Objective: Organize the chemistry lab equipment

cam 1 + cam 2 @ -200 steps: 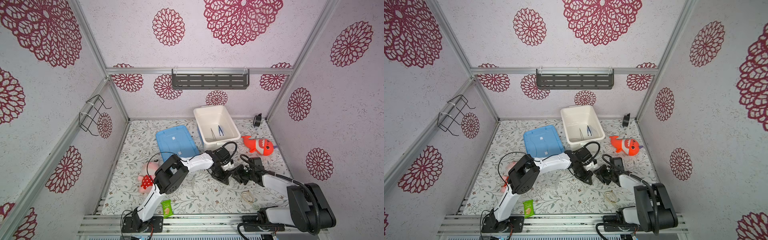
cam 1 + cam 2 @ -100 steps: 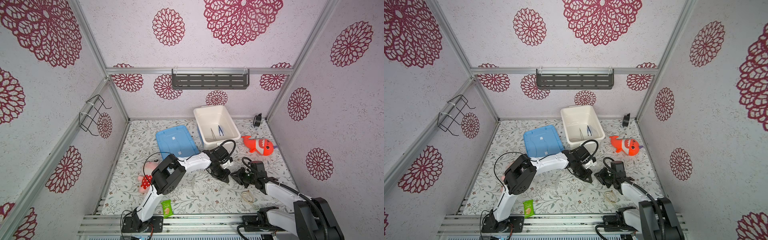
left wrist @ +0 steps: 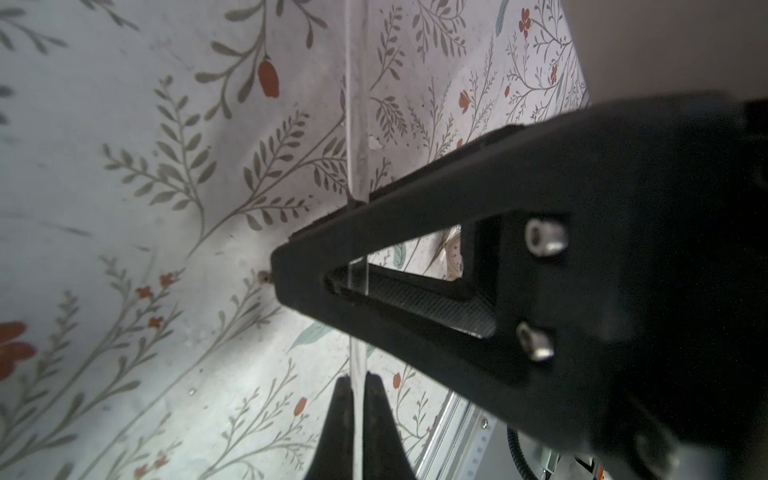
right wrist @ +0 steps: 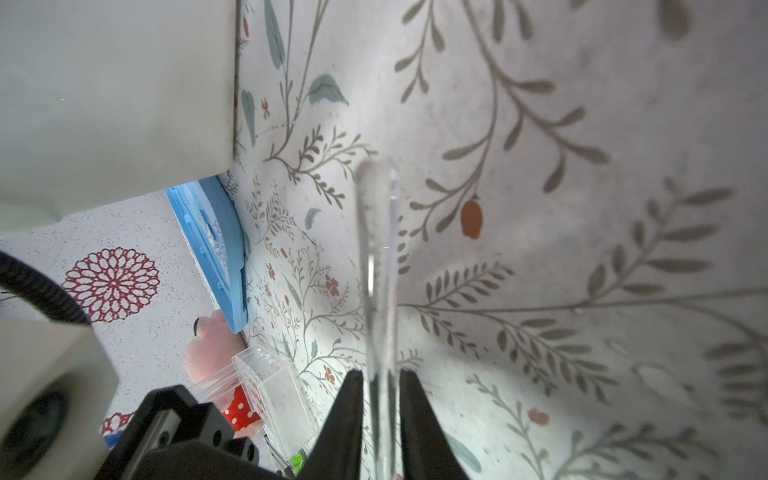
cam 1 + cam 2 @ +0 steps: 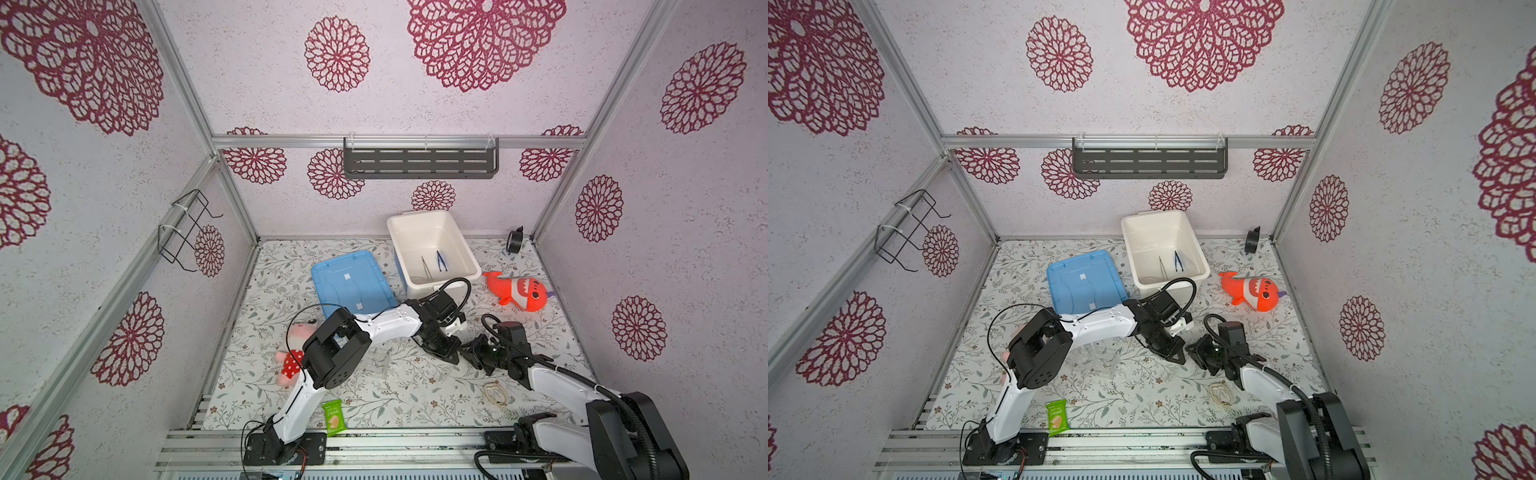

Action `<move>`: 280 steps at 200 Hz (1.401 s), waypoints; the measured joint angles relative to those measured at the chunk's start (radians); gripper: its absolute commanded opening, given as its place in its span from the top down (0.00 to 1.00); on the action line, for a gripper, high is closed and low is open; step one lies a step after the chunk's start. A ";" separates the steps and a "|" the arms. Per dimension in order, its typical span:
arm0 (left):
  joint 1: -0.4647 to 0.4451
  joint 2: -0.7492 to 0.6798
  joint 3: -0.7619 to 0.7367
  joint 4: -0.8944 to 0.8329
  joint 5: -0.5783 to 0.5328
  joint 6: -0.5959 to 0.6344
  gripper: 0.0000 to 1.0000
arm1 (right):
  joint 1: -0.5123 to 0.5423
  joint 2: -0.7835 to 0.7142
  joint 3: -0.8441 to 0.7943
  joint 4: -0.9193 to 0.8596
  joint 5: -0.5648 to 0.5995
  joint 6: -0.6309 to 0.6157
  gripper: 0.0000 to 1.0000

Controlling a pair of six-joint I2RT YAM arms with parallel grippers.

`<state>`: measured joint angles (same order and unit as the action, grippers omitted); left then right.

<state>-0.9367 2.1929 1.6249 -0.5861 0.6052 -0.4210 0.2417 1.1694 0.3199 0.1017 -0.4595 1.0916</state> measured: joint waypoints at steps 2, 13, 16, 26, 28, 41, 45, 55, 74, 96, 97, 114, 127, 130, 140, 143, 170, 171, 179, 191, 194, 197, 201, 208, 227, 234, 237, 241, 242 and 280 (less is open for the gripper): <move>0.000 -0.002 -0.001 0.000 0.000 -0.001 1.00 | 0.000 0.000 0.000 0.000 0.000 0.001 0.82; 0.001 -0.011 -0.003 -0.001 0.000 -0.003 1.00 | 0.003 0.000 0.002 0.000 0.001 0.003 0.84; 0.002 -0.014 -0.003 -0.001 0.000 -0.003 1.00 | 0.005 -0.001 0.003 -0.002 0.002 0.002 0.84; 0.003 -0.023 -0.003 -0.002 0.000 -0.006 1.00 | 0.008 -0.005 0.004 -0.005 0.005 0.003 0.88; 0.004 -0.026 -0.003 -0.002 -0.001 -0.006 1.00 | 0.009 -0.007 0.004 -0.006 0.005 0.001 0.89; 0.007 -0.042 -0.003 -0.002 -0.002 -0.012 0.99 | 0.011 -0.030 0.003 -0.025 0.009 0.007 0.91; 0.008 -0.048 -0.003 -0.002 -0.003 -0.014 0.96 | 0.011 -0.038 0.003 -0.028 0.011 0.010 0.91; 0.010 -0.062 -0.003 -0.003 -0.007 -0.018 0.90 | 0.011 -0.073 0.003 -0.043 0.011 0.010 0.93; 0.012 -0.093 -0.003 -0.011 -0.016 -0.028 0.78 | 0.011 -0.154 0.005 -0.073 0.018 0.012 0.93; 0.013 -0.134 -0.002 -0.029 -0.028 -0.041 0.63 | 0.010 -0.219 0.033 -0.135 0.037 0.009 0.94; 0.013 -0.137 -0.002 -0.030 -0.028 -0.042 0.62 | 0.010 -0.220 0.034 -0.137 0.037 0.009 0.94; 0.013 -0.183 0.000 -0.058 -0.045 -0.052 0.50 | 0.010 -0.251 0.064 -0.184 0.048 0.005 0.94; 0.014 -0.232 0.007 -0.087 -0.063 -0.057 0.46 | 0.010 -0.264 0.095 -0.226 0.065 -0.010 0.94; 0.015 -0.246 0.010 -0.094 -0.068 -0.055 0.44 | 0.010 -0.267 0.106 -0.241 0.070 -0.018 0.95; 0.018 -0.293 0.021 -0.112 -0.078 -0.059 0.39 | 0.010 -0.270 0.142 -0.284 0.090 -0.038 0.98; 0.019 -0.309 0.024 -0.116 -0.080 -0.057 0.38 | 0.010 -0.270 0.154 -0.297 0.096 -0.050 0.99; 0.056 -0.449 0.032 -0.135 -0.079 -0.063 0.28 | 0.010 -0.248 0.345 -0.462 0.180 -0.161 1.00; 0.059 -0.455 0.032 -0.135 -0.079 -0.064 0.28 | 0.010 -0.247 0.351 -0.466 0.182 -0.164 1.00; 0.080 -0.491 0.032 -0.139 -0.077 -0.068 0.25 | 0.010 -0.229 0.429 -0.509 0.207 -0.201 1.00; 0.117 -0.538 0.035 -0.148 -0.080 -0.076 0.23 | 0.010 -0.191 0.550 -0.560 0.232 -0.261 1.00; 0.126 -0.548 0.036 -0.153 -0.082 -0.079 0.23 | 0.010 -0.182 0.577 -0.566 0.237 -0.271 1.00; 0.136 -0.557 0.037 -0.158 -0.084 -0.079 0.23 | 0.010 -0.166 0.612 -0.580 0.241 -0.289 1.00; 0.149 -0.570 0.040 -0.166 -0.086 -0.083 0.22 | 0.010 -0.152 0.648 -0.591 0.246 -0.301 1.00; 0.176 -0.589 0.049 -0.183 -0.088 -0.085 0.20 | 0.010 -0.116 0.721 -0.617 0.247 -0.331 1.00; 0.251 -0.632 0.067 -0.223 -0.082 -0.088 0.16 | 0.016 0.016 0.931 -0.675 0.247 -0.399 1.00; 0.281 -0.649 0.071 -0.241 -0.083 -0.087 0.15 | 0.024 0.069 1.003 -0.688 0.250 -0.421 1.00; 0.295 -0.657 0.071 -0.249 -0.084 -0.084 0.15 | 0.028 0.092 1.027 -0.692 0.250 -0.427 1.00; 0.311 -0.666 0.072 -0.259 -0.084 -0.084 0.14 | 0.035 0.123 1.067 -0.696 0.252 -0.435 1.00; 0.315 -0.668 0.072 -0.262 -0.084 -0.083 0.14 | 0.036 0.129 1.072 -0.696 0.252 -0.437 1.00; 0.526 -0.771 0.063 -0.361 -0.096 -0.063 0.11 | 0.080 0.392 1.284 -0.678 0.254 -0.444 1.00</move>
<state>-0.4110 1.4216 1.6882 -0.9474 0.5095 -0.4839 0.3218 1.5612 1.6043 -0.5766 -0.2050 0.6476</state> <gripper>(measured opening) 0.891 0.099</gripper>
